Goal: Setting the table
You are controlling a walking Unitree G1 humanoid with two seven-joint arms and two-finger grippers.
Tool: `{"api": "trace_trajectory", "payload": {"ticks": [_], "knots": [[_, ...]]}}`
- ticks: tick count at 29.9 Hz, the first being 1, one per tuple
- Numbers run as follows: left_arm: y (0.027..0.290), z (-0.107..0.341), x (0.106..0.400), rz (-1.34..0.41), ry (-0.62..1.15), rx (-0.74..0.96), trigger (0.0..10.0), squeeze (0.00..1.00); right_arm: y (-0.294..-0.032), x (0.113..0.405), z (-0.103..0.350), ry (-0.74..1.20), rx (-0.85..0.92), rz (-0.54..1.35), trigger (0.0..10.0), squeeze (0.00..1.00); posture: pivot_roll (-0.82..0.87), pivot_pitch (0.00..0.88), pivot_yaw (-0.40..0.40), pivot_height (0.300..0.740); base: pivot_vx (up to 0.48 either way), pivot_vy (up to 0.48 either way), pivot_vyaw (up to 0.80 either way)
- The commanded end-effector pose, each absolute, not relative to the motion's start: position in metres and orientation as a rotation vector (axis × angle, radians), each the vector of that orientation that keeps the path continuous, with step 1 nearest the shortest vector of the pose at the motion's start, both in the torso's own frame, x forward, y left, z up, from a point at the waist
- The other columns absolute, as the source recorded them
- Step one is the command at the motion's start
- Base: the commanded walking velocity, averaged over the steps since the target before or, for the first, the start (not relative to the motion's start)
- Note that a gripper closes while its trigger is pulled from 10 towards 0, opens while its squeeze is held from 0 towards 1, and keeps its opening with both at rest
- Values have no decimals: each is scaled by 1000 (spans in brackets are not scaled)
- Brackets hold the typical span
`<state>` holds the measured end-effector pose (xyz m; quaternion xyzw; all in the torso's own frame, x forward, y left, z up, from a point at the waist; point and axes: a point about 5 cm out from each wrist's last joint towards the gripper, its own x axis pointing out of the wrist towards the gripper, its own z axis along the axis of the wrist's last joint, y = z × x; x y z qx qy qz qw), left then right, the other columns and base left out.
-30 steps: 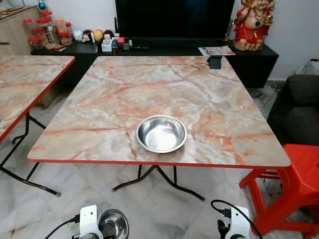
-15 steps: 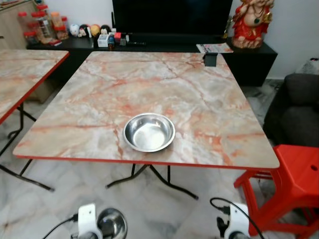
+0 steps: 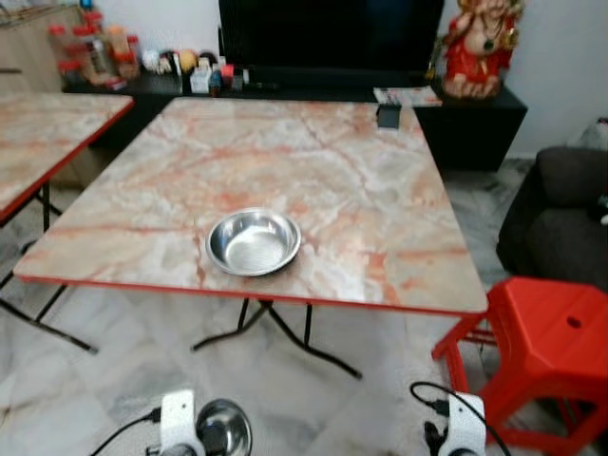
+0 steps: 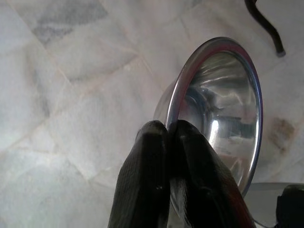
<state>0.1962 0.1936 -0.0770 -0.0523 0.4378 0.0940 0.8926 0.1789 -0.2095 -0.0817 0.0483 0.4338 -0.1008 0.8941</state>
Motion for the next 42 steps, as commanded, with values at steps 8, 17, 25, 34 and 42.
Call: {"api": "trace_trajectory", "payload": {"ticks": [8,17,25,34,42], "knots": [[199,-75,196,196,881,-49,10000,0,-204,183,-81,891,109,-196,10000,0,-25,0,-35,725,0,0,0],[214,-75,190,284,865,20,10000,0,-204,182,-81,891,109,-196,10000,0,-17,0,-33,725,0,0,0],[303,-47,163,875,664,156,10000,0,-200,185,-81,902,83,-152,10000,0,48,0,-71,725,0,0,0],[355,21,198,1169,310,293,10000,0,-196,190,-79,896,84,-140,10000,0,64,0,-80,725,0,0,0],[354,129,278,1060,-184,296,10000,0,-195,191,-79,897,85,-139,10000,0,60,0,-81,725,0,0,0]]}}
